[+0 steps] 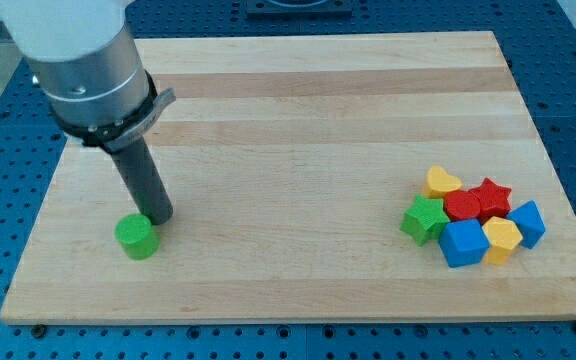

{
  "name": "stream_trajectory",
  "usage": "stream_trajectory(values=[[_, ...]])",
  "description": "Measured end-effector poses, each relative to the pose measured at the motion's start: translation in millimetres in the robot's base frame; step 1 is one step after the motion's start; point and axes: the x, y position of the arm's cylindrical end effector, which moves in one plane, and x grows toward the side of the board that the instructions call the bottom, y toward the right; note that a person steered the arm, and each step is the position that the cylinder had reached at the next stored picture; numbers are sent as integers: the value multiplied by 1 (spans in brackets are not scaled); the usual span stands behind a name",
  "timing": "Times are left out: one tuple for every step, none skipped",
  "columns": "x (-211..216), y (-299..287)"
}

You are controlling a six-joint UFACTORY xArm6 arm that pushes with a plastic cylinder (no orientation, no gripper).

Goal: Push the group of blocks left and a bit up

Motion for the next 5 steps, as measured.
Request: stream_trajectory(values=[[20, 0], [34, 0], [50, 0], [67, 3], [81, 11]])
